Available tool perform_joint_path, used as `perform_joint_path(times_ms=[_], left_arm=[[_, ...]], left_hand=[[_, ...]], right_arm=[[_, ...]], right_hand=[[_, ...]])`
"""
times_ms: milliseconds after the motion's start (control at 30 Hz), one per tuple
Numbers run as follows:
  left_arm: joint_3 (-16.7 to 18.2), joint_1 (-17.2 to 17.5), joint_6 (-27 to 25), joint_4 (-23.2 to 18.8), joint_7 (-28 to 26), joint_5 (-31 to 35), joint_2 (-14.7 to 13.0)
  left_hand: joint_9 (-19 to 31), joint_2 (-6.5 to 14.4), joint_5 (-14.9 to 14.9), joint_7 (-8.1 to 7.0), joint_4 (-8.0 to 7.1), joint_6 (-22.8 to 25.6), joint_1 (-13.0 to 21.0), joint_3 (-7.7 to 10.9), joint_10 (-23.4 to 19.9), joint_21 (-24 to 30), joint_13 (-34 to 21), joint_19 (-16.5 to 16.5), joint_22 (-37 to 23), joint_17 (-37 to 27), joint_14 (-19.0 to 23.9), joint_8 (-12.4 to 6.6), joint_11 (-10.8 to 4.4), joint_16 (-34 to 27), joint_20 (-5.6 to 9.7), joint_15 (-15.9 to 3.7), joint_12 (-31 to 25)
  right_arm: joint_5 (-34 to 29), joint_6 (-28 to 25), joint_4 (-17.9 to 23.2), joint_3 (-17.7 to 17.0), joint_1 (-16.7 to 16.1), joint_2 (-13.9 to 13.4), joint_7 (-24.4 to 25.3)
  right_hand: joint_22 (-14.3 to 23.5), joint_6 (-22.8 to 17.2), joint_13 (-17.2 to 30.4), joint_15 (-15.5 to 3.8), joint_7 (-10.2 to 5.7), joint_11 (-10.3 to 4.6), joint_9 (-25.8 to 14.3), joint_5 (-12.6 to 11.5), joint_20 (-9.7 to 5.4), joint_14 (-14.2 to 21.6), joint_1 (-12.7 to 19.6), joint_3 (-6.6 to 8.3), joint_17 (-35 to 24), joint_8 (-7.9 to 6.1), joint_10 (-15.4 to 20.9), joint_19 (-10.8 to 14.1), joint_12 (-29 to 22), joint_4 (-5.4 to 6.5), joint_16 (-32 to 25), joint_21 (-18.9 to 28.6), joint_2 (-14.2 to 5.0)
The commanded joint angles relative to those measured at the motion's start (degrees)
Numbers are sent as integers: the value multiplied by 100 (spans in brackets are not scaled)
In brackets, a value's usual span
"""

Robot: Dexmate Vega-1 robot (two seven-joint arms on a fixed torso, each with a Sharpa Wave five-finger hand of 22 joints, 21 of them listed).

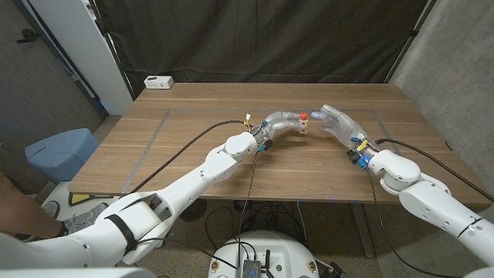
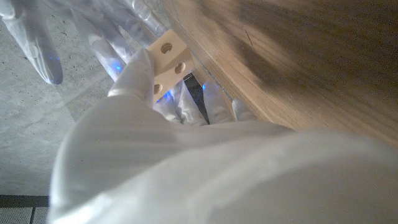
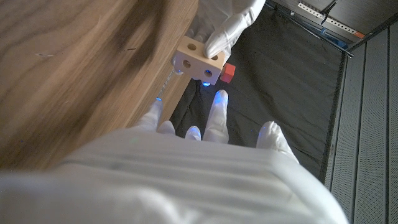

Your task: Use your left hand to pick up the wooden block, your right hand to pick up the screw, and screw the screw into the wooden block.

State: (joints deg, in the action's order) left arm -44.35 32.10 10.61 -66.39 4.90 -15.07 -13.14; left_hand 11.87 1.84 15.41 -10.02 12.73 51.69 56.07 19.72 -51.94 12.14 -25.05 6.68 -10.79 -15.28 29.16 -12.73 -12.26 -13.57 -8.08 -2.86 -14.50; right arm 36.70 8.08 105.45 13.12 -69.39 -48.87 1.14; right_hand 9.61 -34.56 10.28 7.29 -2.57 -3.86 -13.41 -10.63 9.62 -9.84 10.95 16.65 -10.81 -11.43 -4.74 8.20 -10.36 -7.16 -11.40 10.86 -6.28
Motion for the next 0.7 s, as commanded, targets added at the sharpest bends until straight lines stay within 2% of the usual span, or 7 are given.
perform_joint_path(times_ms=[33, 333, 700], left_arm=[[-12, -22, 17, 40, 28, -6, 16], [-9, -19, 1, 12, 16, 3, 2], [-6, 4, -23, -59, 8, 10, -30]], left_hand=[[9, 546, 27, 140, -366, 196, -432, 414, -58, 48, -845, 31, -12, -34, 40, -34, 8, -23, 2, -293, -254], [10, 550, 27, 139, -367, 192, -430, 417, -71, 47, -845, 29, -12, -34, 37, -33, 9, -23, -2, -293, -262], [10, 550, 26, 142, -366, 192, -426, 416, -62, 47, -848, 30, -12, -36, 32, -33, 7, -22, -5, -291, -261]], right_arm=[[-10, -77, -51, 60, 103, 15, -48], [-14, -84, -169, 164, 266, 12, -241], [-13, -152, -248, 279, 424, -26, -418]], right_hand=[[15, 148, 17, 21, -11, -12, -34, -6, 31, -217, 12, 10, -11, 22, -137, -54, 27, 13, 38, -13, 41], [16, 534, 12, 11, -134, -46, -30, -6, -5, -362, -31, -11, -16, 103, -425, -173, 47, 28, 63, -38, 62], [18, 883, 9, 25, -188, 10, 10, -9, 12, -505, -141, -74, -33, 144, -681, -290, 49, 71, 68, -48, 125]])
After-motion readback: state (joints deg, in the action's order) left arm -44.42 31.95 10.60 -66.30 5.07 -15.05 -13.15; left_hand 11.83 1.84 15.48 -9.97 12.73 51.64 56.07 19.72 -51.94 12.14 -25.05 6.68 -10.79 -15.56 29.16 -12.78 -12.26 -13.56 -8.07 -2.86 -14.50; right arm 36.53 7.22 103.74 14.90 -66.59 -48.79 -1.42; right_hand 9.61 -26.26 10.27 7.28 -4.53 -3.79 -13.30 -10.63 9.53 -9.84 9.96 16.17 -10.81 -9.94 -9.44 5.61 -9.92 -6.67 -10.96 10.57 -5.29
